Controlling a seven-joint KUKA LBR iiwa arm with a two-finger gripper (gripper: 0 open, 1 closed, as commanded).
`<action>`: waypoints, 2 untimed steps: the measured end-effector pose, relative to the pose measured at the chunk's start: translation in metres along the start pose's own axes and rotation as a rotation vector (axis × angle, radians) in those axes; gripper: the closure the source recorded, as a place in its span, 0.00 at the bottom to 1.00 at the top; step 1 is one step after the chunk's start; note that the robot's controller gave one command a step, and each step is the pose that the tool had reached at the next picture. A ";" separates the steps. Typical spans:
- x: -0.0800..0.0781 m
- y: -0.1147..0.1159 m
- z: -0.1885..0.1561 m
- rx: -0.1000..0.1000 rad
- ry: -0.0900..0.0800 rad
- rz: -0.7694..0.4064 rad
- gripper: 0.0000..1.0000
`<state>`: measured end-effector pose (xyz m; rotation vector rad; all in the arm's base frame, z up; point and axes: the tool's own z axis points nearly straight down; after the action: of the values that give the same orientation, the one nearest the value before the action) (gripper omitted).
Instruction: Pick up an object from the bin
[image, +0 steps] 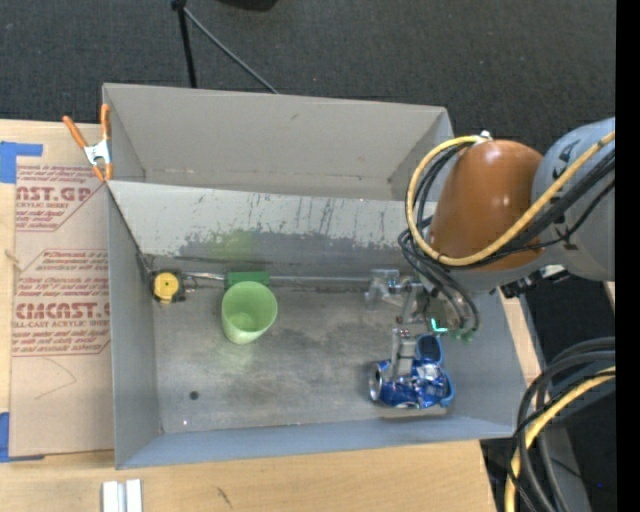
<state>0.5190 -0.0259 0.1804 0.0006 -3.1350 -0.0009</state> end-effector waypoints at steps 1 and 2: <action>0.033 -0.063 0.111 0.003 -0.023 -0.168 0.00; 0.034 -0.057 0.080 0.000 -0.009 -0.063 0.00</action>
Offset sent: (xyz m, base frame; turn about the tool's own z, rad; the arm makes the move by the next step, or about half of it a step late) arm -0.0377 -0.0626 -0.1104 -0.1727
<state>0.4845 -0.0824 0.1004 0.1002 -3.1426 -0.0014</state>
